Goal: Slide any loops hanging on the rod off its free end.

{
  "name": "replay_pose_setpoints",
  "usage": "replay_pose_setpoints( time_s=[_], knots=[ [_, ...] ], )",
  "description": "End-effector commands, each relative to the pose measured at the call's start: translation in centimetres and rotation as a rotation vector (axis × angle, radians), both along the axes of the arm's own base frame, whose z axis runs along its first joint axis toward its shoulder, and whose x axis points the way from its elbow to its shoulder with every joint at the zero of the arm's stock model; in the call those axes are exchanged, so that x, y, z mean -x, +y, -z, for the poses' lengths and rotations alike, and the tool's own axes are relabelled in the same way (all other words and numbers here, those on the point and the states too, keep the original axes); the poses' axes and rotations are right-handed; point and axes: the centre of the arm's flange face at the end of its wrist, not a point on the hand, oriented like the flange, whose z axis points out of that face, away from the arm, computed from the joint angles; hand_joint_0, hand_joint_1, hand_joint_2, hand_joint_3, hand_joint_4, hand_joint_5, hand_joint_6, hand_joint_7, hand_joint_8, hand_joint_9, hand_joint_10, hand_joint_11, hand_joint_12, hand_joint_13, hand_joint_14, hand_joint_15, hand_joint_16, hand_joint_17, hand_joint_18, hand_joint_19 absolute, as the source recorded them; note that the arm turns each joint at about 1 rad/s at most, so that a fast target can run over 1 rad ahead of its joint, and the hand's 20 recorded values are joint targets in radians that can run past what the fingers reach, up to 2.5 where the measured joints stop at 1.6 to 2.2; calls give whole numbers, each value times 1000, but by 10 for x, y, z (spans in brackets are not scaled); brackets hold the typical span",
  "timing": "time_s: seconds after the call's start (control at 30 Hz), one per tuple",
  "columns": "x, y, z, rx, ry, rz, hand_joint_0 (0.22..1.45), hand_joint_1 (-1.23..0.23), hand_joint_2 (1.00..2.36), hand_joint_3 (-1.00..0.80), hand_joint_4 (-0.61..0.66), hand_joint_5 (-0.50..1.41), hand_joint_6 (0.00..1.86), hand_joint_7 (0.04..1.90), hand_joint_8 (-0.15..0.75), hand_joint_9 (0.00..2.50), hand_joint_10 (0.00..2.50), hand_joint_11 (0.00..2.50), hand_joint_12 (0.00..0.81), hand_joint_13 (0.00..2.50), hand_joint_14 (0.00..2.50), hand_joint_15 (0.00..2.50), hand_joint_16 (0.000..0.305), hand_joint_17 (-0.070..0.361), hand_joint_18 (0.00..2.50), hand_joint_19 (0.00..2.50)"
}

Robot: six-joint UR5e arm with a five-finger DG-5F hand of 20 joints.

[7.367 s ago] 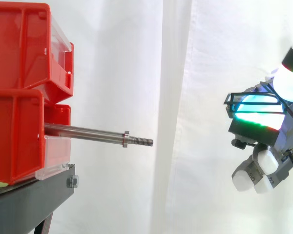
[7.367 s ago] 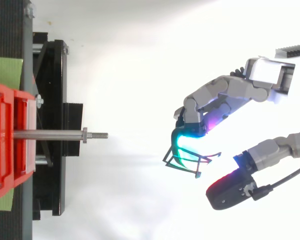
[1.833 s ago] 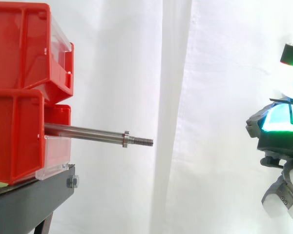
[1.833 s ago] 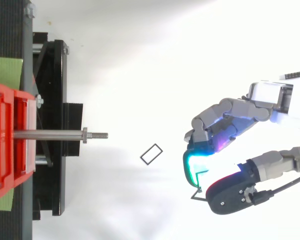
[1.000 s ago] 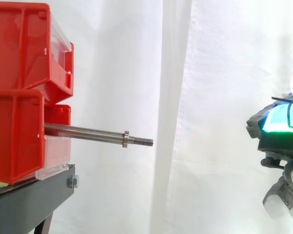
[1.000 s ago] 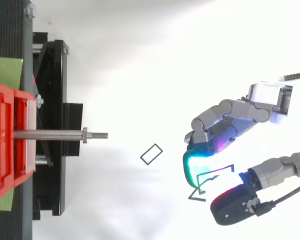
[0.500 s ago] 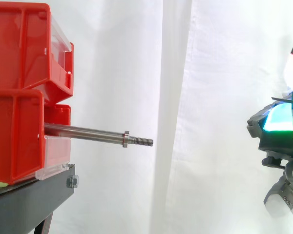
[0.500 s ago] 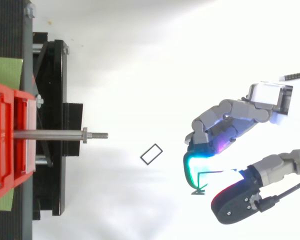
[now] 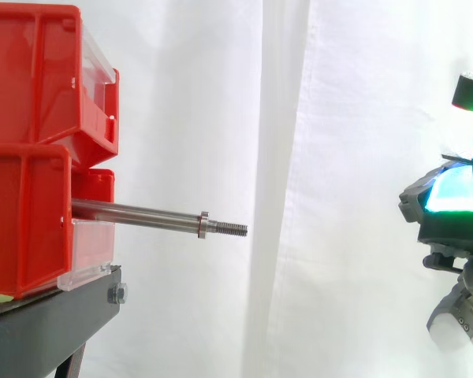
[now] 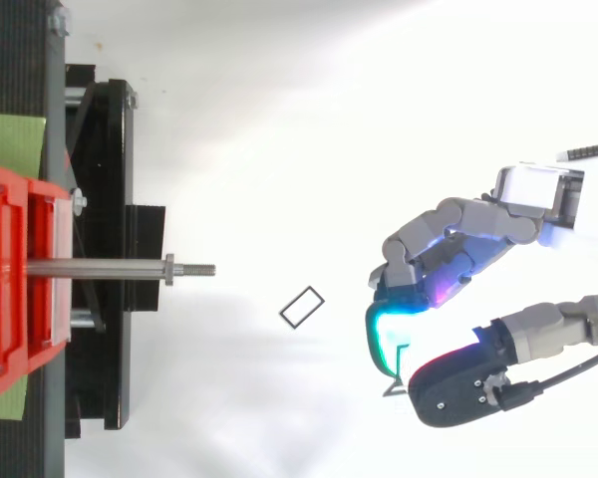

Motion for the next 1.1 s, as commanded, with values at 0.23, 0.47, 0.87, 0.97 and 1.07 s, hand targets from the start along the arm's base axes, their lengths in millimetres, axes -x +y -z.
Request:
replay_pose_setpoints(
  time_s=[0.23,0.47,0.87,0.97,1.07],
  knots=[
    [1,0,0,2,8,0,570,-734,1014,-318,174,-152,846,1151,322,908,11,320,326,592,0,0,43,97,583,115],
    [1,0,1,2,9,-1,570,-723,1013,-341,178,-154,846,1159,322,911,11,309,326,593,0,0,43,97,587,114],
    [1,0,0,2,8,0,561,-649,1015,-316,177,-149,849,1162,326,922,12,316,328,584,0,0,43,97,561,121],
    [1,0,0,2,8,0,568,-731,1013,-345,178,-154,846,1157,323,911,12,319,330,583,0,0,43,97,563,120],
    [1,0,0,2,8,0,576,-770,1012,-358,170,-156,846,1158,317,903,11,307,330,582,0,0,43,96,563,113]
  ],
)
